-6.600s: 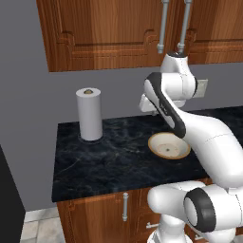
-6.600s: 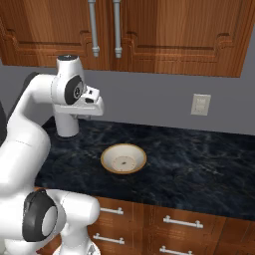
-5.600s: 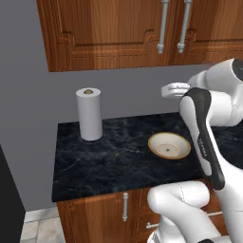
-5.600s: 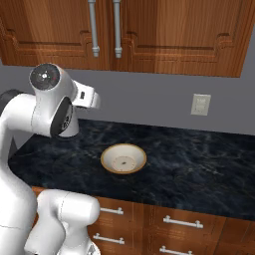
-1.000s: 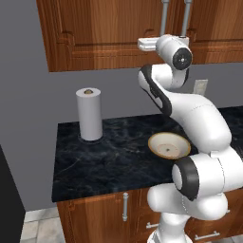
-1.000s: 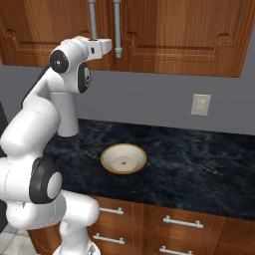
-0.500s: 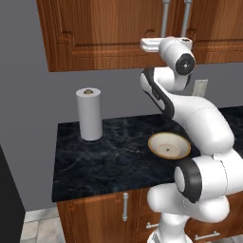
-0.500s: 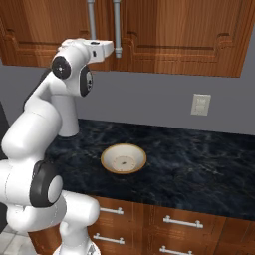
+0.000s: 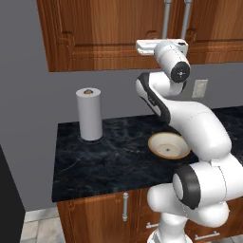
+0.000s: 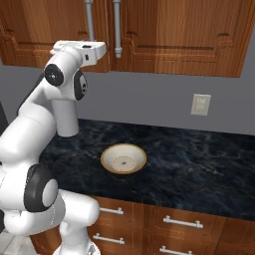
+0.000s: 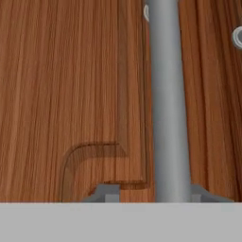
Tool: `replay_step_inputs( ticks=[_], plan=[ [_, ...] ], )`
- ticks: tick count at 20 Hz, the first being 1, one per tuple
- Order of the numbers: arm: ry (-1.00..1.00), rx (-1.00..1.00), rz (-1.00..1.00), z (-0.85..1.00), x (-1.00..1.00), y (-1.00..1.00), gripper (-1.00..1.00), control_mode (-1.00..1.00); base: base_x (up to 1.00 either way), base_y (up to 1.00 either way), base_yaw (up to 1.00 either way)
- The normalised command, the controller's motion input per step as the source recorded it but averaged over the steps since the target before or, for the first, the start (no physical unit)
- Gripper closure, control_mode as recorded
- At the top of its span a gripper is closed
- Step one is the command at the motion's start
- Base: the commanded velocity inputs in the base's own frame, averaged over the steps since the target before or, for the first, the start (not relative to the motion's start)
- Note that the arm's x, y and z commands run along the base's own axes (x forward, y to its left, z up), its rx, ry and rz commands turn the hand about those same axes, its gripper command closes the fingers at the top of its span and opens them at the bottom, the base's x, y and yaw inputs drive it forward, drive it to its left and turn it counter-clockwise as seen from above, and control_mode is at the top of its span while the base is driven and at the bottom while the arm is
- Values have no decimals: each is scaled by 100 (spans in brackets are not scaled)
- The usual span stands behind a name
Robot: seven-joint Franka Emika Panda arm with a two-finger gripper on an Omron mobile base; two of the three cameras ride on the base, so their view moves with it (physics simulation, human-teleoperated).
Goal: Open the cabinet. Pick the apple and pear from the cabinet and place them into the bowl. Then close the cabinet.
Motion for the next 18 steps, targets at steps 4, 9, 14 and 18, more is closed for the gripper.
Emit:
replay_step_inputs(
  ticks=[4, 9, 14, 18],
  plan=[
    [0, 0, 0, 61, -49, 88, 100, -100, 0, 0, 0],
    [-5, 0, 0, 67, -66, 99, 100, -100, 0, 0, 0],
    [-5, 0, 0, 62, -77, 100, 100, -100, 0, 0, 0],
    [-4, 0, 0, 62, -73, 100, 100, -100, 0, 0, 0]
  ],
)
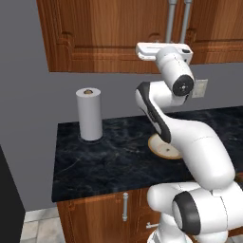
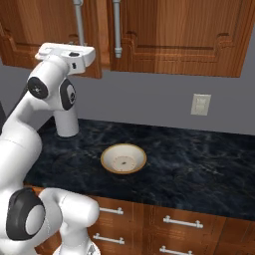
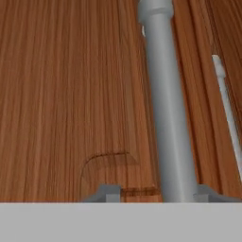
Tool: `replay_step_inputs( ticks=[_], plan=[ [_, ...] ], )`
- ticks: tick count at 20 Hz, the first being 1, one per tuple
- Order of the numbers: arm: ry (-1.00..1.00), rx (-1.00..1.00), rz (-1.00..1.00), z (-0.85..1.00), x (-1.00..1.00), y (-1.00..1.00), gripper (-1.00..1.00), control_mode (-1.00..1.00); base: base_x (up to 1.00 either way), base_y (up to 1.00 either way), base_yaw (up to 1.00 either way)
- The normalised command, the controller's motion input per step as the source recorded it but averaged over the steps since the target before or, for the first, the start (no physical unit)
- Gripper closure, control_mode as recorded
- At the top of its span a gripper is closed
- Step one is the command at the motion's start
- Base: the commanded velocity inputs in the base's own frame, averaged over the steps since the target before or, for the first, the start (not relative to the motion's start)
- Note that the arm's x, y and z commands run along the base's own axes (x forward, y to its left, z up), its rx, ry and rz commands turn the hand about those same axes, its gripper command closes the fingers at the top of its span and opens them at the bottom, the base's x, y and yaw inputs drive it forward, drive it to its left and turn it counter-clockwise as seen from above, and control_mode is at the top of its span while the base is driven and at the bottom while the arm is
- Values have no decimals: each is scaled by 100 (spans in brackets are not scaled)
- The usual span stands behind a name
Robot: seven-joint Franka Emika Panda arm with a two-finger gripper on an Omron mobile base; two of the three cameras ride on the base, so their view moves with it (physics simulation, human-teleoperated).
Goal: Open the cabinet. Pick the apple and pear from the cabinet and place them into the bowl. Then close the cabinet.
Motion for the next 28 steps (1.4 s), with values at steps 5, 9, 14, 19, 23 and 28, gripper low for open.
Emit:
replay_step_inputs(
  ticks=[5, 9, 14, 19, 23, 28],
  plan=[
    [-2, 0, 0, 59, -70, 100, 100, -100, 0, 0, 0],
    [-1, 0, 0, 56, -67, 100, 100, -100, 0, 0, 0],
    [-1, 0, 0, 61, -73, 100, 100, -100, 0, 0, 0],
    [0, -1, 0, 64, -76, 100, 100, -100, 0, 0, 0],
    [0, -3, 0, 56, -74, 100, 100, -100, 0, 0, 0],
    [0, -5, 0, 44, -72, 100, 100, -100, 0, 0, 0]
  ],
)
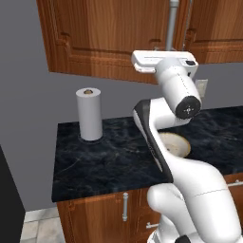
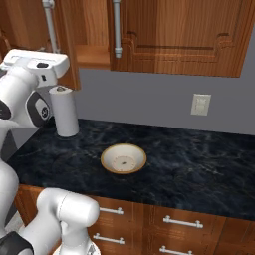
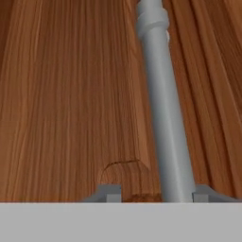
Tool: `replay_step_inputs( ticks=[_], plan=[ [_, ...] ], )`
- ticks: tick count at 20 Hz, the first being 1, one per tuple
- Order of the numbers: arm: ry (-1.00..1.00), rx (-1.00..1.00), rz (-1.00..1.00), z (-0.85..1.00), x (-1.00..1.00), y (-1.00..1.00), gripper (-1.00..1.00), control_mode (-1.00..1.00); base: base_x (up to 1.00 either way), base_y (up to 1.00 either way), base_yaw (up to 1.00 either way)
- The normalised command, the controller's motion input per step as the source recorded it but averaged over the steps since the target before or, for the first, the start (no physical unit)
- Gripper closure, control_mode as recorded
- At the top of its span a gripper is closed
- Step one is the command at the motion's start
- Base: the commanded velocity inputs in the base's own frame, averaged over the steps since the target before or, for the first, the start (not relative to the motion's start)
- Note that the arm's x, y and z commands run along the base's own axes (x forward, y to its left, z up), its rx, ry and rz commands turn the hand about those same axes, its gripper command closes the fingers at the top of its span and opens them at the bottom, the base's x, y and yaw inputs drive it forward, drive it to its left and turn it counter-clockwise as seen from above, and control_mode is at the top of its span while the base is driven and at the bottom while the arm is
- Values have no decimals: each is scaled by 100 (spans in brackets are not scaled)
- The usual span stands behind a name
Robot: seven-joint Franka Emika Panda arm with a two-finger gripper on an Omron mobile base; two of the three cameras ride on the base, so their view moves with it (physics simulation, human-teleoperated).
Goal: Open the cabinet. Pick the apple and pear from the cabinet and place them into the bowl. Then close the cabinet.
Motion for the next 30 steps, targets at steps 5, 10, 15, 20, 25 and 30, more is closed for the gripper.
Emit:
replay_step_inputs(
  ticks=[5, 10, 15, 20, 25, 30],
  plan=[
    [0, -8, 0, 33, -63, 100, 100, -100, 0, 0, 0],
    [0, -8, 0, 36, -57, 100, 100, -100, 0, 0, 0],
    [0, -12, 0, 29, -37, 100, -100, -100, 0, 0, 0],
    [0, -12, 0, 27, -51, 100, -100, -100, 0, 0, 0],
    [0, -13, -2, 35, -92, 98, -100, -100, 0, 0, 0],
    [0, -8, -10, 14, -100, 35, -100, -100, 0, 0, 0]
  ],
)
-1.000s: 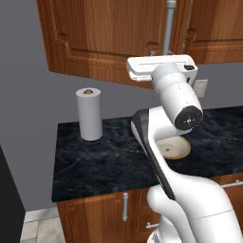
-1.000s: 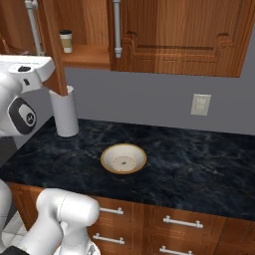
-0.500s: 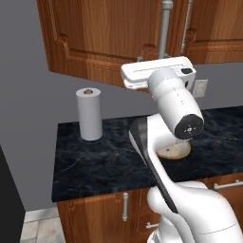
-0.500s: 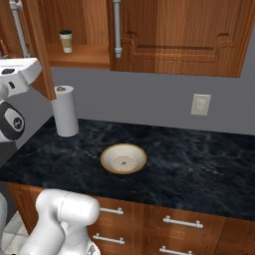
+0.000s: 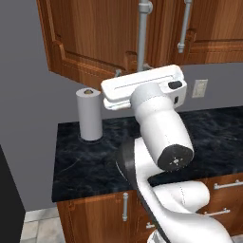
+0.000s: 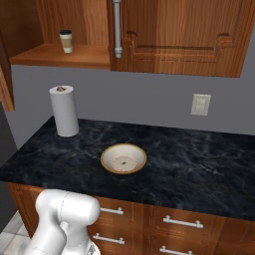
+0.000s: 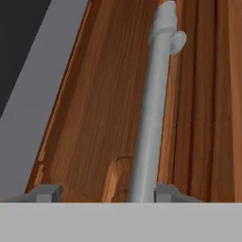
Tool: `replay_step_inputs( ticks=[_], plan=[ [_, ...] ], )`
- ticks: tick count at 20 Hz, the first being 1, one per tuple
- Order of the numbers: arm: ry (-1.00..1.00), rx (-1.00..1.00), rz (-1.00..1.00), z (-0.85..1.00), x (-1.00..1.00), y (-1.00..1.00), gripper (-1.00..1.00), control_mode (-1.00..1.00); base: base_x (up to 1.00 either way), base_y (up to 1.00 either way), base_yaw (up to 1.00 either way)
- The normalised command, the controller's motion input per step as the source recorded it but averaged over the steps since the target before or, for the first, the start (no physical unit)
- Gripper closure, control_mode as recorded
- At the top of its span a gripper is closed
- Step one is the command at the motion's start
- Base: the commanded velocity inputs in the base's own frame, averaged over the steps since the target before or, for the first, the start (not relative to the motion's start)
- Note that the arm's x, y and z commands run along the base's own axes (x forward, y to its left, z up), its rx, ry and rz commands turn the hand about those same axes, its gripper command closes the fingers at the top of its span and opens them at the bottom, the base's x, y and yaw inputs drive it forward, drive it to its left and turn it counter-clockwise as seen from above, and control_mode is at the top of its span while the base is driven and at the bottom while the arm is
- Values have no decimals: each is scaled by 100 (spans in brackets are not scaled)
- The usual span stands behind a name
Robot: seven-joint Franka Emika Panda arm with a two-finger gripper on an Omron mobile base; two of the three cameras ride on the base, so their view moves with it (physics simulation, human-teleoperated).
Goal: Open the cabinet. Pick the apple and pear from the cabinet and place them into the bowl. Then close the cabinet.
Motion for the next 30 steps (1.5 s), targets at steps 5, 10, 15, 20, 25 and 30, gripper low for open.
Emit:
replay_step_inputs(
  ticks=[5, 10, 15, 20, 25, 30],
  plan=[
    [-4, 0, -11, 0, -95, -4, -100, -100, 0, 0, 0],
    [-1, 0, 0, 0, -15, 1, -100, -100, 0, 0, 0],
    [-4, 9, -18, 0, -90, -53, -100, -100, 0, 0, 0],
    [0, 23, -21, 2, -51, -92, -100, -100, 0, 0, 0],
    [1, 21, -11, 0, -8, -98, -100, -100, 0, 0, 0],
    [1, 21, 1, 0, 0, -93, -100, -100, 0, 0, 0]
  ],
)
